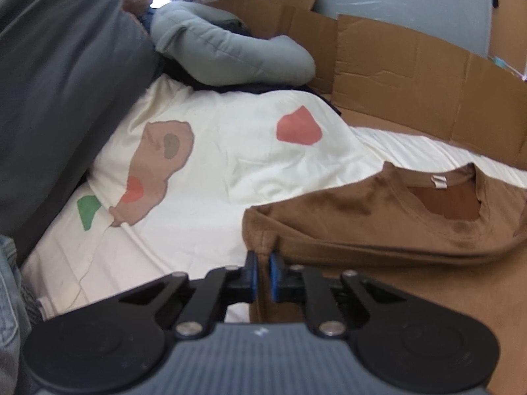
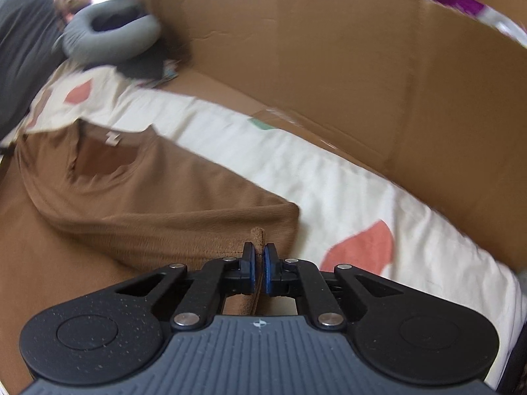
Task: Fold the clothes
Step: 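Close the right tool on the folded edge while the left tool pinches it, then lift the folded edge with both tools and fold it over the shirt, then open both tools and release the folded shirt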
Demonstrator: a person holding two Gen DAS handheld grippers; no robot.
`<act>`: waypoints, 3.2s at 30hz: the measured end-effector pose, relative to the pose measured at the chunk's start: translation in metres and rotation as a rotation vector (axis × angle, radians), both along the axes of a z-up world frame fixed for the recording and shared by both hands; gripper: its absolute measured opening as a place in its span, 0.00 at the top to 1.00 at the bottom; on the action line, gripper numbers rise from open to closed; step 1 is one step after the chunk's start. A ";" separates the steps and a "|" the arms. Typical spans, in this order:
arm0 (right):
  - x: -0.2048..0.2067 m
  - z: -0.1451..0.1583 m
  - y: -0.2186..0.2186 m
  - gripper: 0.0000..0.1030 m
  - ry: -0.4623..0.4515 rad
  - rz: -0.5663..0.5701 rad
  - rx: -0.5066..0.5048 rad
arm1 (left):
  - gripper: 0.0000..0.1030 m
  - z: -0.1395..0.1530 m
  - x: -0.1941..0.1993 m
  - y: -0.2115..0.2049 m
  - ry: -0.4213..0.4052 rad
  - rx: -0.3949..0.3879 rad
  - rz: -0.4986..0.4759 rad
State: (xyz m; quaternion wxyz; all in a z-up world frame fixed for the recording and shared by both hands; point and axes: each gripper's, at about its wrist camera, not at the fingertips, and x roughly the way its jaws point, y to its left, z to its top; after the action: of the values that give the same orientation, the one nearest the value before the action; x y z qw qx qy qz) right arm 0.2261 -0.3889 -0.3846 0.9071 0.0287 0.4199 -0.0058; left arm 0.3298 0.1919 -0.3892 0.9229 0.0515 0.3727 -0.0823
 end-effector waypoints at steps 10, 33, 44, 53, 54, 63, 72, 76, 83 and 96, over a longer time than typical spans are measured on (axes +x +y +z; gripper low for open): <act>0.004 -0.012 -0.008 0.95 0.020 -0.056 0.041 | 0.86 -0.006 0.010 -0.002 0.039 -0.003 0.011; -0.005 0.024 0.000 0.96 -0.083 -0.069 -0.021 | 0.93 0.039 -0.010 -0.012 -0.103 0.053 0.043; 0.003 0.056 -0.004 0.96 -0.147 -0.098 -0.056 | 0.94 0.073 0.001 -0.009 -0.152 0.058 0.042; 0.027 0.063 -0.009 0.96 -0.139 -0.117 -0.075 | 0.94 0.076 0.034 -0.015 -0.137 0.061 0.028; 0.030 0.061 -0.011 0.96 -0.130 -0.121 -0.072 | 0.94 0.074 0.039 -0.015 -0.128 0.061 0.030; 0.071 0.029 -0.025 0.96 0.023 -0.126 -0.006 | 0.94 0.035 0.082 -0.011 0.022 0.039 0.078; 0.087 0.028 -0.026 0.96 0.034 -0.137 -0.019 | 0.94 0.042 0.092 -0.016 -0.007 0.070 0.062; 0.094 0.030 -0.029 0.96 0.033 -0.144 -0.021 | 0.94 0.044 0.097 -0.018 -0.015 0.070 0.060; 0.111 0.015 -0.035 0.96 0.100 -0.157 -0.029 | 0.94 0.027 0.115 -0.024 0.026 0.106 0.054; 0.118 -0.001 -0.036 0.83 0.133 -0.212 -0.054 | 0.78 0.017 0.117 -0.025 0.056 0.118 0.112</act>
State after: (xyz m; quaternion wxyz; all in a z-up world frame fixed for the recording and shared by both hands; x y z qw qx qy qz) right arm 0.3439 -0.4253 -0.3857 0.8719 0.0478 0.4736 -0.1147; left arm 0.4465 0.1671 -0.3718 0.9107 0.0826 0.4047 -0.0097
